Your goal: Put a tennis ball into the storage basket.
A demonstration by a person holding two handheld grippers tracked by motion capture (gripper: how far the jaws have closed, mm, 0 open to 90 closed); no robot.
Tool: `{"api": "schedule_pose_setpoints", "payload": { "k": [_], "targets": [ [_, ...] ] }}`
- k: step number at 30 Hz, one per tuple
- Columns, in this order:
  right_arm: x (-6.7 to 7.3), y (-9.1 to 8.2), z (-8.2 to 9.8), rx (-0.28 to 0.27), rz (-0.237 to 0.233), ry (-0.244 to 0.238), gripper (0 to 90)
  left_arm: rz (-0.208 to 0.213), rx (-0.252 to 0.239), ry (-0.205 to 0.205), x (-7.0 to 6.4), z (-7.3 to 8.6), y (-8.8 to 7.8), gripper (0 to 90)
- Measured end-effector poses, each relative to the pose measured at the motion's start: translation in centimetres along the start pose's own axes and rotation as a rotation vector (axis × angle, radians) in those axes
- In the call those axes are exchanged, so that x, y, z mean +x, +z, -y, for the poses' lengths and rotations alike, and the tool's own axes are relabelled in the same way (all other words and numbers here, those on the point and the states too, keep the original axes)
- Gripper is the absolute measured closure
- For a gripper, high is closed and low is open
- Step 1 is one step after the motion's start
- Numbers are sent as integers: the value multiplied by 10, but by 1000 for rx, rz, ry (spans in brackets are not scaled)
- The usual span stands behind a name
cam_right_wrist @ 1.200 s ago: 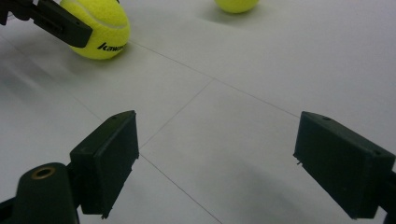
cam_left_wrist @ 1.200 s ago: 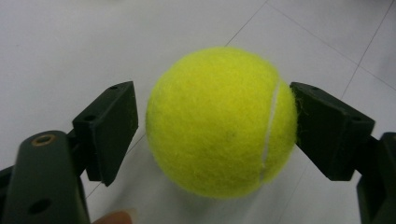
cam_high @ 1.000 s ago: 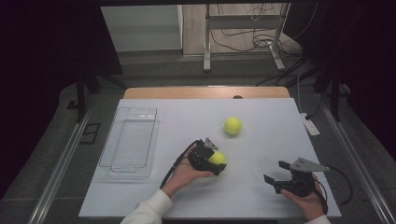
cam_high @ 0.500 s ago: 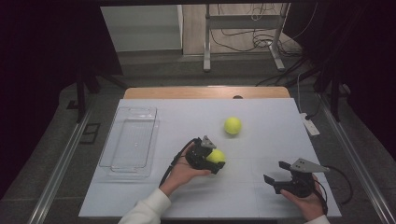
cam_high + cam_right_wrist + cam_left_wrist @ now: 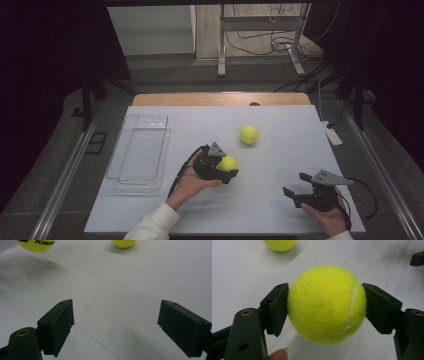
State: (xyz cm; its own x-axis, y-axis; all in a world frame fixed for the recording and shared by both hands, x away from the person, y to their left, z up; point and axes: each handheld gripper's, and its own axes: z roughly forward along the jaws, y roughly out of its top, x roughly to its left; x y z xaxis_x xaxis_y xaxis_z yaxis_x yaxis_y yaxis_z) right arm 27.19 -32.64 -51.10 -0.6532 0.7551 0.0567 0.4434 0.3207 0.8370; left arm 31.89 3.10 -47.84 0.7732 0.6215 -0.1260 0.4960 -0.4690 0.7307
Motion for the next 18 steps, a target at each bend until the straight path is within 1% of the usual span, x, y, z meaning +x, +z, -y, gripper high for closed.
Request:
{"api": "schedule_pose_setpoints", "payload": {
  "k": [9,18],
  "targets": [
    [-1,0,0,-2,2,-3,137,-13,-20,10,1,1,-8,265],
    [-1,-1,0,-3,7,-7,137,-15,-50,0,3,0,-14,265]
  ]
}}
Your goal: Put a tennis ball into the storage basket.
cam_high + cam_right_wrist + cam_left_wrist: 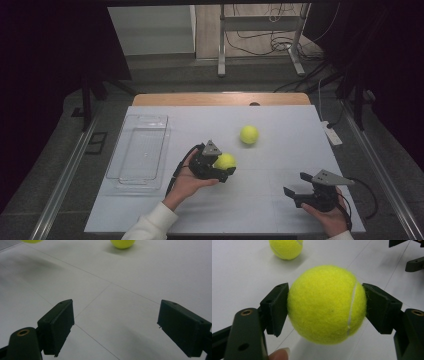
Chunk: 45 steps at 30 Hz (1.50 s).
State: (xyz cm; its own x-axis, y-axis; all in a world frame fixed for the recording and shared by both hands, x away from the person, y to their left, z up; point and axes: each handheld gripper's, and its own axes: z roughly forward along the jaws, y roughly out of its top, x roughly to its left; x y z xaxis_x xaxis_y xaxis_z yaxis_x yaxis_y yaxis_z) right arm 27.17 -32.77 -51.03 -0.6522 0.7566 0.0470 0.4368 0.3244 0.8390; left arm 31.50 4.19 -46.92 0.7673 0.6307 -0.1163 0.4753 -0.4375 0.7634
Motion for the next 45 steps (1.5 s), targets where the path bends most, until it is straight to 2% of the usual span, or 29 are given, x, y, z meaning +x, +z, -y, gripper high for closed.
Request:
{"api": "schedule_pose_setpoints", "payload": {
  "k": [45],
  "targets": [
    [0,-1,0,0,2,-3,137,-32,-146,-16,11,-11,-43,264]
  ]
}}
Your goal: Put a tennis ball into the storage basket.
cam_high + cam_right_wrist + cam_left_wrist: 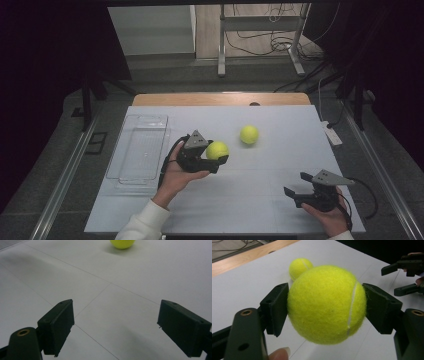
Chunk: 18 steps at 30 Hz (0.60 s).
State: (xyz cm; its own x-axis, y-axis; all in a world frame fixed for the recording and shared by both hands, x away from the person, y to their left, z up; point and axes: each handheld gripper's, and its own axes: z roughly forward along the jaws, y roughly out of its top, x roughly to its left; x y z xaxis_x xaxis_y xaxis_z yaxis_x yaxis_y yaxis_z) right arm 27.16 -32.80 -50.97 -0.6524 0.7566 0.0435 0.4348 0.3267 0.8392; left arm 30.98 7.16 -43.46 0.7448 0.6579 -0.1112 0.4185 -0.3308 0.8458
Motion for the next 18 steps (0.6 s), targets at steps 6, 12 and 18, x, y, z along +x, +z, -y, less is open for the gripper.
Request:
{"api": "schedule_pose_setpoints", "payload": {
  "k": [6,12,18],
  "targets": [
    [0,0,0,0,1,-1,137,-10,-20,-10,2,-1,-4,264],
    [0,0,0,0,1,-2,138,-18,-37,-14,4,-1,-7,264],
    [0,-1,0,-2,0,0,138,-20,-45,-15,5,-1,-9,264]
  ]
}}
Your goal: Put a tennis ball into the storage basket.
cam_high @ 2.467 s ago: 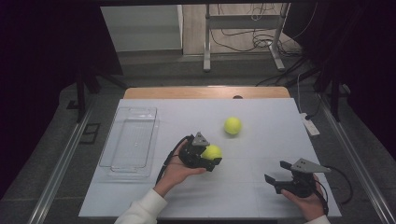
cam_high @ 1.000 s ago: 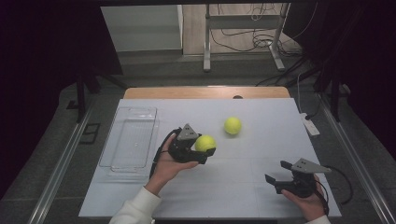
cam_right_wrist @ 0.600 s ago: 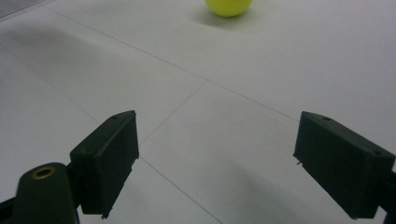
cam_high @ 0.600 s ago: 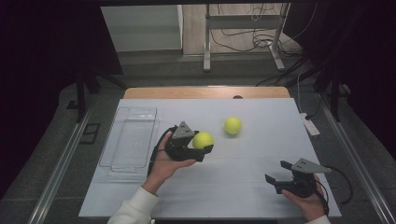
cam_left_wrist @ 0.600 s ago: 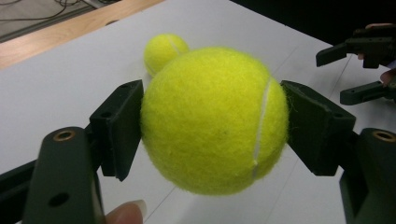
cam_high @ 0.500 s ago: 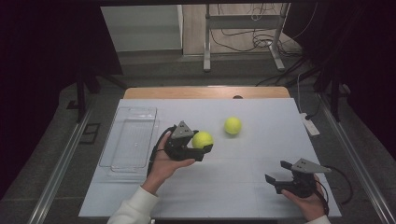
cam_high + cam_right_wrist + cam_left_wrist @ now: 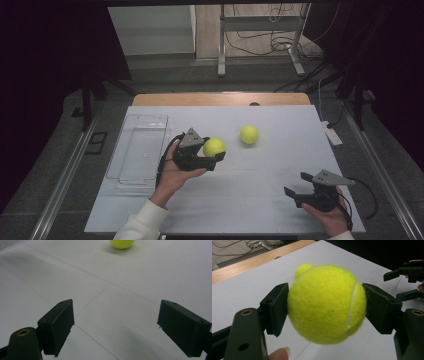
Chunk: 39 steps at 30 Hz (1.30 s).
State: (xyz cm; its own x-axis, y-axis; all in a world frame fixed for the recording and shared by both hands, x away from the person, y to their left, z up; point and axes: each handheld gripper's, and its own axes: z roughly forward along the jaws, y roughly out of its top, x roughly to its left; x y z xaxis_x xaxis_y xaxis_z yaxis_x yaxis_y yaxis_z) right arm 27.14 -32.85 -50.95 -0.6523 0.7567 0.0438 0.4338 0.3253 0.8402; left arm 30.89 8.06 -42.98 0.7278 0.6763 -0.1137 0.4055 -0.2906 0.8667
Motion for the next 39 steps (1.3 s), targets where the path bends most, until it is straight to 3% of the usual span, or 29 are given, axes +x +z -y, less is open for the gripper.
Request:
{"api": "schedule_pose_setpoints", "payload": {
  "k": [30,39],
  "targets": [
    [0,0,0,-1,0,-2,138,-35,-82,-47,21,-5,-31,264],
    [0,0,0,-2,1,-3,138,-64,-97,-77,35,-3,-42,264]
  ]
}}
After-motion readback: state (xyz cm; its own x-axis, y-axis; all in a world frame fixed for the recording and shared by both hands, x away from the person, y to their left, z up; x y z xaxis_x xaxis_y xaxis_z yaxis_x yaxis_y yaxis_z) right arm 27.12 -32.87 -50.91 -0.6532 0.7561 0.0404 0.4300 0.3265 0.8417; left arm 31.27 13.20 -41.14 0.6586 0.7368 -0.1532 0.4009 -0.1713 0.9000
